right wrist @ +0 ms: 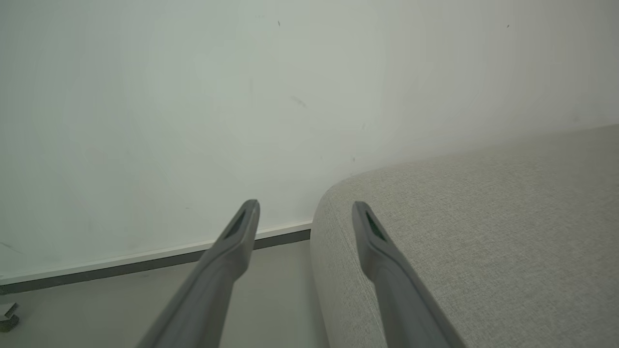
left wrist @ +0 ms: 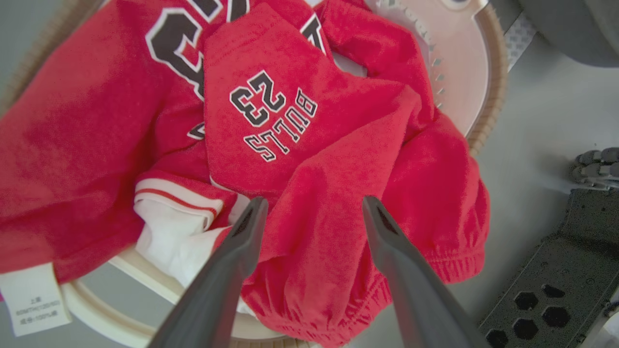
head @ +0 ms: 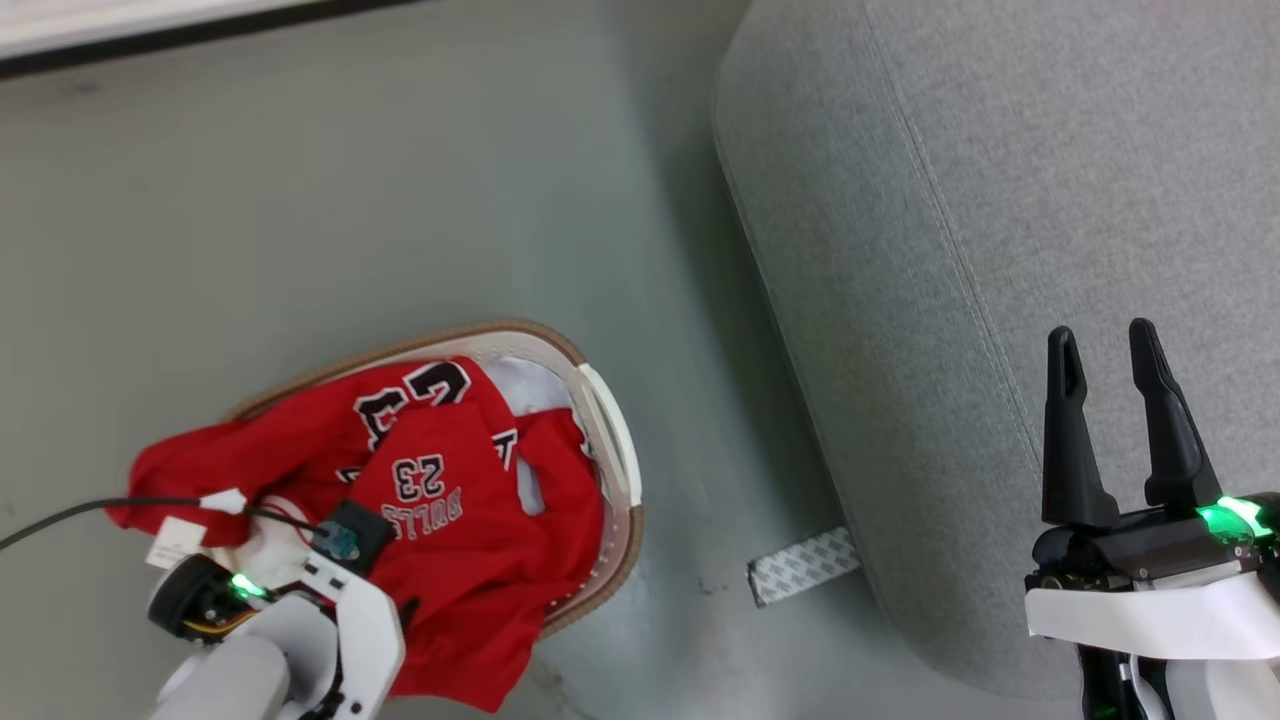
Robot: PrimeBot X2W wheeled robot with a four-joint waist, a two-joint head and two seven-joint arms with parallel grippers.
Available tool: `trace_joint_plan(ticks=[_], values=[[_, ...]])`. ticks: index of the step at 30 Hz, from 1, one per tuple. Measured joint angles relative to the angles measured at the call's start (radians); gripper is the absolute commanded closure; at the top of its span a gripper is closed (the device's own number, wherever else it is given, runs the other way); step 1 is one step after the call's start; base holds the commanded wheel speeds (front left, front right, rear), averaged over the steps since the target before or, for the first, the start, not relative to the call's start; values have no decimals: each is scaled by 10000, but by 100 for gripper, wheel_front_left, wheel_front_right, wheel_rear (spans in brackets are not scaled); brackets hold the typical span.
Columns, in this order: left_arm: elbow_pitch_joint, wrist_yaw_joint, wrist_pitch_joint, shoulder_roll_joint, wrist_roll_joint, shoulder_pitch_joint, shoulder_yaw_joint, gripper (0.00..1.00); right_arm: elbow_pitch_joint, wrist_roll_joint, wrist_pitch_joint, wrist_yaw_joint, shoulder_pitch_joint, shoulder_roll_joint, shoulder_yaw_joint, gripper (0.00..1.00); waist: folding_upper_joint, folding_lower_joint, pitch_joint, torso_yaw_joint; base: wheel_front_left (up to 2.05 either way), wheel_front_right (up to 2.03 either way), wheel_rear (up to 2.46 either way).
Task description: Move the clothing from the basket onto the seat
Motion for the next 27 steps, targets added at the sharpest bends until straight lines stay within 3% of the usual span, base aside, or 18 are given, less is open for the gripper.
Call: trace_joint_plan(ticks=[9, 17, 18, 19, 20, 27], values=[[261, 0, 1350, 1246, -585, -1144, -1979, 0, -196, 470, 0, 0, -113, 0, 290, 0, 0, 0, 971, -594, 0, 0, 0], [537, 0, 2224, 1584, -1231, -1970, -2838, 0, -251, 788, 0, -2, -314, -2, 443, 0, 0, -1, 1767, -1029, 0, 0, 0], [568, 0, 2261, 1582, -1241, -2066, -2886, 15, -251, 800, 0, 0, -327, 0, 462, 0, 0, 0, 1841, -1060, 0, 0, 0], [606, 0, 2274, 1580, -1248, -2154, -2941, 64, -251, 807, 0, -2, -337, 2, 470, 0, 0, 0, 1899, -1087, 0, 0, 0], [631, 0, 2268, 1565, -1306, -2202, -2989, 100, -251, 815, 0, -2, -349, 0, 468, 0, 0, 0, 1942, -1103, 0, 0, 0], [759, 0, 1902, 1337, -1689, -2405, -3313, 100, -171, 679, 0, 0, -500, 0, 334, 0, 0, -1, 1749, -916, 0, 0, 0]])
